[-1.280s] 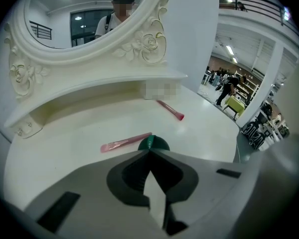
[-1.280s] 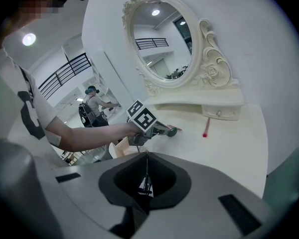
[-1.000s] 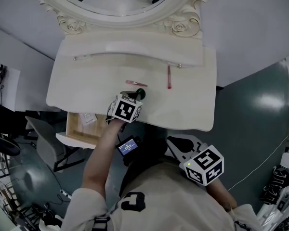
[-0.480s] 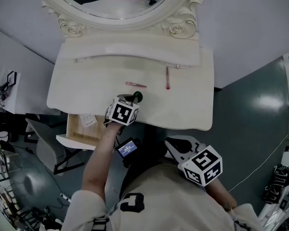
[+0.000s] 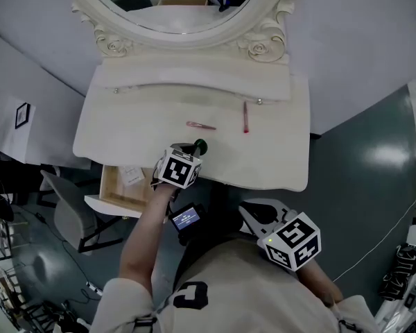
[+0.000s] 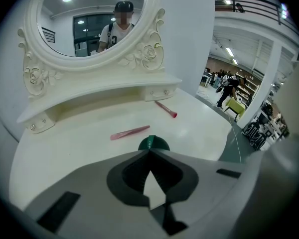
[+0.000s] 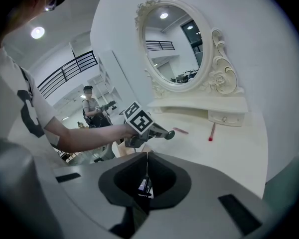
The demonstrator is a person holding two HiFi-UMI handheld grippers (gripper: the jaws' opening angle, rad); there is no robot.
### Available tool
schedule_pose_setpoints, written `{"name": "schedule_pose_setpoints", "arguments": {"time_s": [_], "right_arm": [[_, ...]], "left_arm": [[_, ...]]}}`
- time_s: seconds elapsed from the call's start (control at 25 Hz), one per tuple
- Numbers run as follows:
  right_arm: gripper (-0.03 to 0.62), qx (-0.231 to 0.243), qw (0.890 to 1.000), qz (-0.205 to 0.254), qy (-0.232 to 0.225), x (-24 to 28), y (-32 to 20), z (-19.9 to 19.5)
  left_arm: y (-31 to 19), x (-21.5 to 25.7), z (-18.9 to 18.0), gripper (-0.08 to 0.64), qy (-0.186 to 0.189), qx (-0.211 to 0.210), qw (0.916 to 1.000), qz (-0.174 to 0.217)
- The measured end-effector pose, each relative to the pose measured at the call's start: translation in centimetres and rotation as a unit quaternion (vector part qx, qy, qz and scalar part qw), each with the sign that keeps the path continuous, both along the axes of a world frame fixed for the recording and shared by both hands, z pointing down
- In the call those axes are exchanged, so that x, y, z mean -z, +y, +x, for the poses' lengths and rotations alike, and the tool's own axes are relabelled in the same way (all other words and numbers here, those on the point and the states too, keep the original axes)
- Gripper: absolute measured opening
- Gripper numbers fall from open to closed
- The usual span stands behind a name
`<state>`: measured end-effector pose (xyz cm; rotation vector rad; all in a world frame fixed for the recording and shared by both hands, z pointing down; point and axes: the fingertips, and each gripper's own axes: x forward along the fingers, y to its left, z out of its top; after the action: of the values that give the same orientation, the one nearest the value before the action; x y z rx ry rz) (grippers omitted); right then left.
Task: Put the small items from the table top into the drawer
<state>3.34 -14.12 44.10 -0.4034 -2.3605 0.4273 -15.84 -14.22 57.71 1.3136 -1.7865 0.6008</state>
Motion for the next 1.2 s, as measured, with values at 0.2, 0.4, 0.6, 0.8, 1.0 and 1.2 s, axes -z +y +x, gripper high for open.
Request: {"name": "schedule_pose_setpoints", "arguments": {"time_s": [0.2, 0.4, 0.6, 0.8, 1.0, 1.2], "right_arm": [[0.028, 0.01, 1.0, 0.007, -0.006, 0.5, 0.5, 0.2], [0.028, 0.02, 1.0, 0.011, -0.011, 0.9, 1.0, 0.7], [0.028, 0.033, 0.999, 0.014, -0.017, 1.1, 1.7, 1.3], [0.028, 0.043, 0.999, 0.017, -0.021, 1.3, 2.6, 2.0], [0.028, 0.05, 0.998, 0.018, -0.027, 1.6, 3.2, 2.9], [0.028, 0.054, 0.998, 0.018, -0.035, 1.9, 3.6, 3.7]], "left_arm": [[1.1, 0.7, 0.4, 0.057, -0.005, 0.004, 1.0, 0.002], [2.0, 1.5, 0.9, 0.057, -0.01, 0.014, 0.9998, 0.008], [3.0, 2.1, 1.7, 0.057, -0.017, 0.022, 0.9995, 0.012], [4.4, 2.6, 2.8, 0.057, -0.027, 0.025, 0.9993, 0.012], [5.3, 3.3, 3.8, 0.057, -0.031, 0.033, 0.9989, 0.015], [6.4, 3.7, 4.6, 0.058, -0.035, 0.042, 0.9984, 0.015]]}}
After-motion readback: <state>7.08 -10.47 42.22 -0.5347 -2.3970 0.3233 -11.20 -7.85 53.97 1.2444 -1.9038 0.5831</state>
